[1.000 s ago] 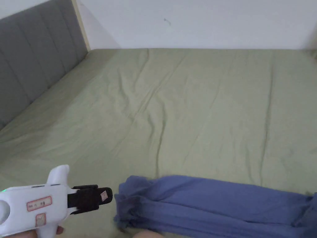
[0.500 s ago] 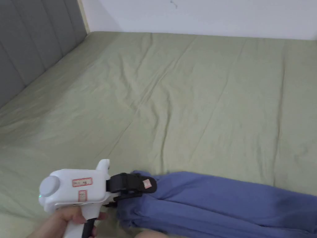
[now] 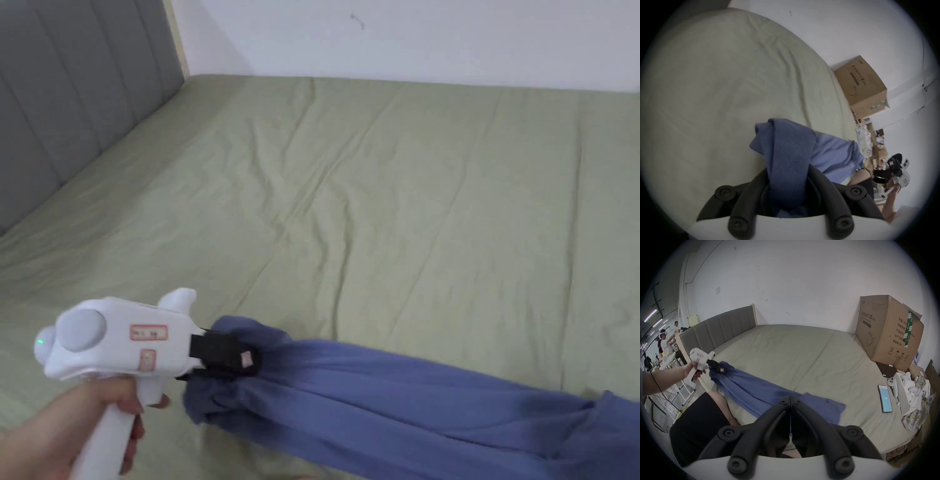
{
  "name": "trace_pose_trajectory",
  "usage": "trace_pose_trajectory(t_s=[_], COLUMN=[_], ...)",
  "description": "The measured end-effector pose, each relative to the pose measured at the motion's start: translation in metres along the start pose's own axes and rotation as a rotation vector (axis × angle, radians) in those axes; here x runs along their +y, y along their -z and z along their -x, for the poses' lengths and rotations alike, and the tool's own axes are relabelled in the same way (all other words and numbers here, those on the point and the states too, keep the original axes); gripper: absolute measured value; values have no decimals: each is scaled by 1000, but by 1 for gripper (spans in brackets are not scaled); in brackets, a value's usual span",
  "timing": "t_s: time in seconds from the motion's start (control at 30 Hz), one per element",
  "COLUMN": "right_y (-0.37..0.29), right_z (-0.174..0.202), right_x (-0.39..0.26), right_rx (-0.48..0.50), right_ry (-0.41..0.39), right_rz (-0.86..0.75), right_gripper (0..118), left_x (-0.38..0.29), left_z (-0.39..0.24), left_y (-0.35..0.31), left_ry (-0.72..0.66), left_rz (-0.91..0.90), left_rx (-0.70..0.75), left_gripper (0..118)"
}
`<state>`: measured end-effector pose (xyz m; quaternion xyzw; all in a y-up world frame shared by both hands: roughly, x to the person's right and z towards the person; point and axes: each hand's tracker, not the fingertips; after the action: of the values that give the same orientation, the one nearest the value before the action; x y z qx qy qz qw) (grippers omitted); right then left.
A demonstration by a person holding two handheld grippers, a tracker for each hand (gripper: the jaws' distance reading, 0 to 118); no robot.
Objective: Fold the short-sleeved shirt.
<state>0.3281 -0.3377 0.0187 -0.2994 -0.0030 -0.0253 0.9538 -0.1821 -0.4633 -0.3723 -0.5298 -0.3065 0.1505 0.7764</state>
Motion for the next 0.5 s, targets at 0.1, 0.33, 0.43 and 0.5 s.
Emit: trace_pose_trajectory(t_s=[0.1,0.33,0.43,0.5], right_y=[0,14,14,14], right_z=[1,-1,-3,-3], right_x=[-2,-11,-10,-10], right_rx=[5,27,37,45], right_ry=[-18,-36,-27,-30], right_rz=[-11,-18,-14,-17], right_gripper=[0,0,0,0], left_x=[21,38,34,31], left_z=[17,-18,-71,-106], left_y=[-32,-79,-78,-68], left_ry=[-45,56,130,147], left_rz=[0,57,44,57], left_rx=[142,313,327,274], left_gripper=[9,9,9,9])
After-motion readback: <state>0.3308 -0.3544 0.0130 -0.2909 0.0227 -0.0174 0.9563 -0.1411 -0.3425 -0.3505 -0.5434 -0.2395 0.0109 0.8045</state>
